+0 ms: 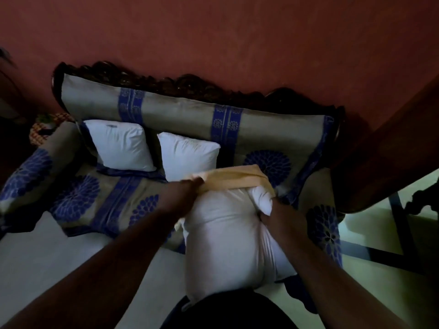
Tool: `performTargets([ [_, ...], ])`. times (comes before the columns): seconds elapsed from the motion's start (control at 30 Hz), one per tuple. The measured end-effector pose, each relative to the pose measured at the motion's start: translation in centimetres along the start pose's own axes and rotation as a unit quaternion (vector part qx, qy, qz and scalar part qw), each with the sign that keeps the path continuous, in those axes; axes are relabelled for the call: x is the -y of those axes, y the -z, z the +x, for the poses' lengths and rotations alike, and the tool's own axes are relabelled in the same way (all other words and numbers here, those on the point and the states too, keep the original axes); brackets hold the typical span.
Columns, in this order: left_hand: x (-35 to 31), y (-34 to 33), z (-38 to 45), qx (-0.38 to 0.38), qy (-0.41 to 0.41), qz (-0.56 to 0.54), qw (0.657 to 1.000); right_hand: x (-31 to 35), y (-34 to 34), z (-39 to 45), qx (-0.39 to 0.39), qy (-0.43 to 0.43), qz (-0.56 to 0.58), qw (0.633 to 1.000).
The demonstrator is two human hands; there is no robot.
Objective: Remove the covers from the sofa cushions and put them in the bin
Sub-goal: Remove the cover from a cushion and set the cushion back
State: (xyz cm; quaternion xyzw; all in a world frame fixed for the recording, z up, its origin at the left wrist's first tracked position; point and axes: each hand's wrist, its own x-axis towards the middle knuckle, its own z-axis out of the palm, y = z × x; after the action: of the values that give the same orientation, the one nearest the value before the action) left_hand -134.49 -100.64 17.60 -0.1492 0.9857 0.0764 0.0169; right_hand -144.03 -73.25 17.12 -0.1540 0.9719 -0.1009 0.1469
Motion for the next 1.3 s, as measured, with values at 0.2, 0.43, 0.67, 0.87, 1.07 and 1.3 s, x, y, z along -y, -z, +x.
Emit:
performTargets([
  [0.2, 2.1, -2.2, 1.0, -0.027, 0.139, -0.288, 0.947, -0.2, 0.9, 0.5, -0.012, 0.007, -0.019, 1.0],
  [0.43, -1.1, -3.2, -4.4, 0.0, 0.036, -0.193, 0.981, -3.2, 0.1, 0.2, 0.034, -0.057, 0.049, 0.997],
  [0.67, -0.2, -6.9, -7.3, 0.027, 0.085, -0.088, 0.992, -3.0, -1.8, -0.2, 0.113, -0.08, 0.074, 0.988],
  [0.87, -3.7, -4.3, -2.1, 0.025, -0.018, -0.071, 0.997, -1.4, -1.3, 0.1, 0.141, -0.003, 0.114, 0.983],
  [1.07, -8.6, -2.9, 3.6, 0.015, -0.049, -0.181, 0.982, 0.7, 0.5, 0.2, 0.135, 0.069, 0.162, 0.975],
  [1.3, -9.2, -2.4, 5.4, 0.094, -0.132, 0.022, 0.987, 0.4, 0.4, 0.0, 0.126, 0.065, 0.102, 0.985],
])
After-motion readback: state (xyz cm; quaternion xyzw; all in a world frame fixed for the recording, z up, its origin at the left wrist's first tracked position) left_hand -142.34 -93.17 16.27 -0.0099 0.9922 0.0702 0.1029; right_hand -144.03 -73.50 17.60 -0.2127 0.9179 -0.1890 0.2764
